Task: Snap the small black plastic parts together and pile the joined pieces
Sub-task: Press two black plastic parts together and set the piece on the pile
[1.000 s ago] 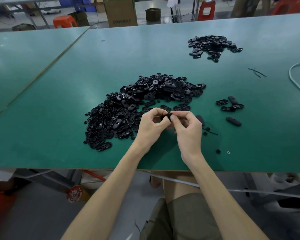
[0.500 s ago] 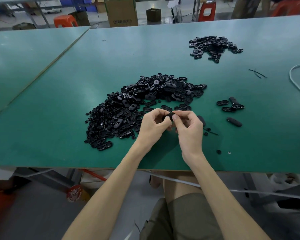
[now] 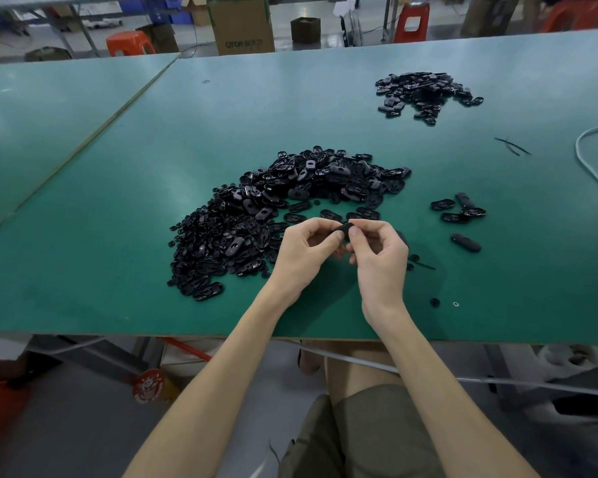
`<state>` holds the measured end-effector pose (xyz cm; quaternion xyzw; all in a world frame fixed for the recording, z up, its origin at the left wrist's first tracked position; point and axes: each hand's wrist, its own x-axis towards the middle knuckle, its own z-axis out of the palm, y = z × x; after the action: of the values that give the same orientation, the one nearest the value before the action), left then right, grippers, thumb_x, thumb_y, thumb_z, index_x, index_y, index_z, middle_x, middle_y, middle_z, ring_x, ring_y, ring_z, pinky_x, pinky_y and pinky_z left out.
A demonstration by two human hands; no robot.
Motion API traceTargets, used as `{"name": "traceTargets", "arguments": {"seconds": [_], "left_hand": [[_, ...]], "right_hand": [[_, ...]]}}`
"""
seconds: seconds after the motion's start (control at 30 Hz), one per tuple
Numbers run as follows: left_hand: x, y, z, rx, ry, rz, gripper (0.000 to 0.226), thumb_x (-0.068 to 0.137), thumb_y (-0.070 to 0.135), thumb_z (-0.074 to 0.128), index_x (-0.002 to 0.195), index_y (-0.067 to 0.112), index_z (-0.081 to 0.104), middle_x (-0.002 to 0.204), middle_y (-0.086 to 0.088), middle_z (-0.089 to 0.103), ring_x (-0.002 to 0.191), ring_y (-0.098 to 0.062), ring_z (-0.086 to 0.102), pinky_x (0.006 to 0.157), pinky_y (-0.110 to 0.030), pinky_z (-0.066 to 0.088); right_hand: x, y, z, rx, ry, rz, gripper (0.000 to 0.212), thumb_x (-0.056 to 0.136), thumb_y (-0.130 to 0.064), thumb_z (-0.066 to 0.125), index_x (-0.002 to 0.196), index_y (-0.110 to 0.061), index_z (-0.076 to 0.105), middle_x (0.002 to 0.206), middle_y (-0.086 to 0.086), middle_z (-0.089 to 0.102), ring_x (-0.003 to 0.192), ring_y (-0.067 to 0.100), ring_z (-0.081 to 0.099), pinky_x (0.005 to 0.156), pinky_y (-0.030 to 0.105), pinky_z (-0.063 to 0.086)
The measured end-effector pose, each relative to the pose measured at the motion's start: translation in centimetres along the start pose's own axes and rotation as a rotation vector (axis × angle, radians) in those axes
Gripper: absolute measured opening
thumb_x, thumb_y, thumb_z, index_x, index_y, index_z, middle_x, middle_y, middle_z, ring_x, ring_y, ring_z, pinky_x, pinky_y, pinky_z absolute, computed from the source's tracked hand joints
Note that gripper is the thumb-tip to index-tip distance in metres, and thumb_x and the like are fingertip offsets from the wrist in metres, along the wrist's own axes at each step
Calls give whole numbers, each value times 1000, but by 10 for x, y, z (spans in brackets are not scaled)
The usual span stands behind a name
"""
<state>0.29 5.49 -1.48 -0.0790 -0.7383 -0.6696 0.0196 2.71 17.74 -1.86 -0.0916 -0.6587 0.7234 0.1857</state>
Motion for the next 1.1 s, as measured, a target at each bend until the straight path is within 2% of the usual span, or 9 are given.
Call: {"name": "traceTargets", "arguments": {"seconds": [0.23,0.37,0.43,0.57,0.67,0.73,0.8,0.93,1.1], "left_hand": [[0,6,2,24,61,56,8,97,6,70,101,11,74,85,-6,76,74,-17,71,76,-32,59],[14,32,9,88,116,122,11,95,7,72,101,15,76,87,-5,76,77,-14,68,77,-35,57],[27,54,20,147,54,142,13,92,6,74,102,13,78,85,1,77,77,-11,71,80,-33,60],[52,84,62,308,-209,113,16,88,4,74,103,10,77,77,4,76,68,1,70,68,-7,48],[65,85,95,396,-338,73,17,89,2,71,103,9,77,73,0,77,59,4,64,61,-8,46],[69,78,111,414,-387,35,22,90,1,69,109,7,75,79,-5,79,65,0,66,68,-17,53],[70,69,121,398,-417,-3,33,91,2,69,124,7,70,97,-8,80,82,-8,71,81,-27,58],[70,57,118,380,-490,7,48,95,7,65,142,15,62,130,-2,72,123,-11,65,96,-27,54],[67,56,105,378,-514,55,45,96,1,64,140,12,63,132,1,70,127,-8,62,112,-30,46]], "right_hand": [[-1,-2,1,12,17,16,14,103,-12,60,108,-19,71,89,-1,74,74,5,67,65,21,53],[-1,-3,2,-48,-7,18,18,103,-8,58,110,-20,70,94,-1,75,76,4,68,76,28,57],[-1,-3,3,-75,-50,6,18,101,-3,57,103,-16,70,86,-3,73,68,4,65,71,25,53],[-1,-3,3,-101,-85,52,33,96,0,52,72,-22,51,52,-18,48,48,3,39,49,14,31],[-4,-6,-1,-34,-108,62,25,93,5,51,74,-11,50,61,-12,43,59,8,32,53,26,29],[-6,-8,-1,67,-104,60,5,95,3,55,95,6,60,81,6,55,72,19,43,64,34,37],[-8,-10,-2,222,-83,117,17,98,8,55,112,13,61,92,12,62,77,19,53,68,34,43],[-9,-11,-4,130,-95,108,14,97,12,55,106,9,65,91,8,67,79,19,57,69,35,45],[-6,-10,-2,-19,-124,139,13,97,11,53,100,2,63,91,20,66,84,26,58,79,48,47]]}}
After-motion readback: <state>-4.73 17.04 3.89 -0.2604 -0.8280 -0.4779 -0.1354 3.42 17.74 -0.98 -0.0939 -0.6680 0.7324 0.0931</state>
